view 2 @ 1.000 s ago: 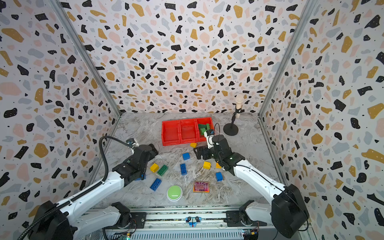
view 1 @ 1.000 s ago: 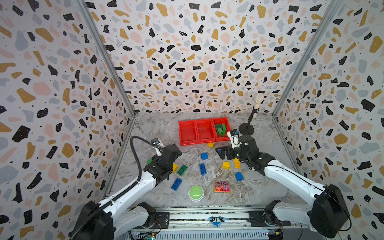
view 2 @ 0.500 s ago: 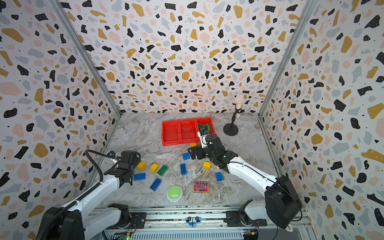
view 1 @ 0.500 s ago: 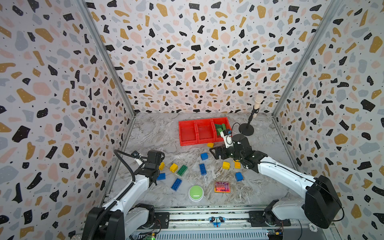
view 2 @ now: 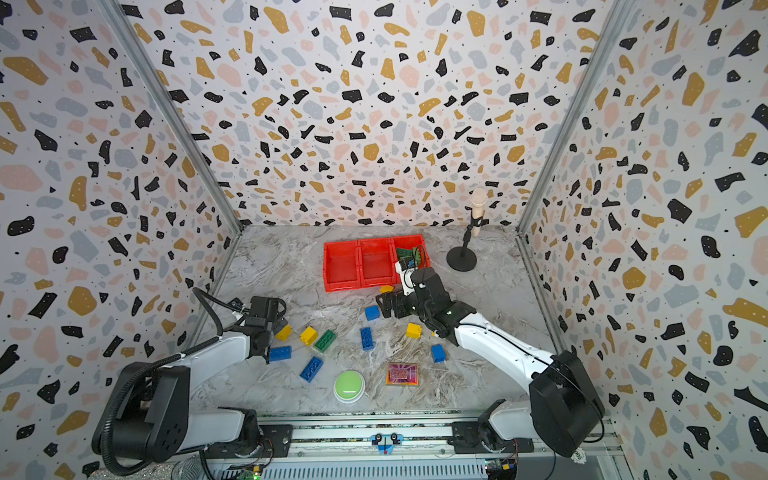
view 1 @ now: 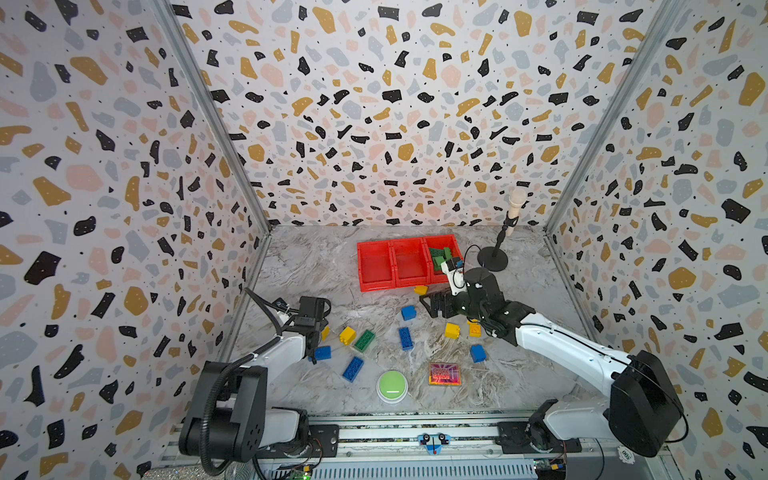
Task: Sort the legos into containers by color
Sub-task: 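Lower the left gripper onto a bright green tall brick and grasp it, then carry the bright green brick with the left gripper into the bin and release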
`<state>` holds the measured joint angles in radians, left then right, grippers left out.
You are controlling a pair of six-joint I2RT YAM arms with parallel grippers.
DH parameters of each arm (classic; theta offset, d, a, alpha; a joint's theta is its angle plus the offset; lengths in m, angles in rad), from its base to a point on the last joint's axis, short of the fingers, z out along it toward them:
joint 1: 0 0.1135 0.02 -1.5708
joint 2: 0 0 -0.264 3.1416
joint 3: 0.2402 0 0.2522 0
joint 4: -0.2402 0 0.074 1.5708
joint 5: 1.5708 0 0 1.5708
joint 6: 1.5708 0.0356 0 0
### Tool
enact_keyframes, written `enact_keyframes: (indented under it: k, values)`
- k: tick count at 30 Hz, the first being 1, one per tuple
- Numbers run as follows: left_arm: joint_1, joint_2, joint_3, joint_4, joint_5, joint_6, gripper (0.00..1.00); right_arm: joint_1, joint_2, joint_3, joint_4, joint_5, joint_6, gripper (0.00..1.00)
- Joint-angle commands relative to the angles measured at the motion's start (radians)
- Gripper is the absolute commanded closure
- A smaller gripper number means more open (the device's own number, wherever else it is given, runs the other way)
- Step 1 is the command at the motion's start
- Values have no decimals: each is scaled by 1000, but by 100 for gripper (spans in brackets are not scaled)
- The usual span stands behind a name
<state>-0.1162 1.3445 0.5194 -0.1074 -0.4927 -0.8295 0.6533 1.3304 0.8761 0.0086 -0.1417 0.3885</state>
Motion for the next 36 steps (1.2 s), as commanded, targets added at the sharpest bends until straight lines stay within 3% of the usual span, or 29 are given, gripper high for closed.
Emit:
enact_keyframes:
  k: [1,7,14,25,31,36]
  values:
    - [16,35,29,52,15,25,0,-9,-2,-2,16,3,-17,1]
    - [34,109,57,65,42,32,11,-26,-7,-17,17,-6,-17,1]
    - [45,148,86,59,11,56,34,-41,-22,-32,16,-9,-17,1]
    - [55,179,144,22,31,82,87,-49,-48,-40,3,-9,-19,1]
    - [-2,99,231,-40,94,106,87,-61,-80,-49,-3,-2,-13,1]
    - [-191,113,455,-98,58,126,85,-74,-129,-73,-7,26,-7,1]
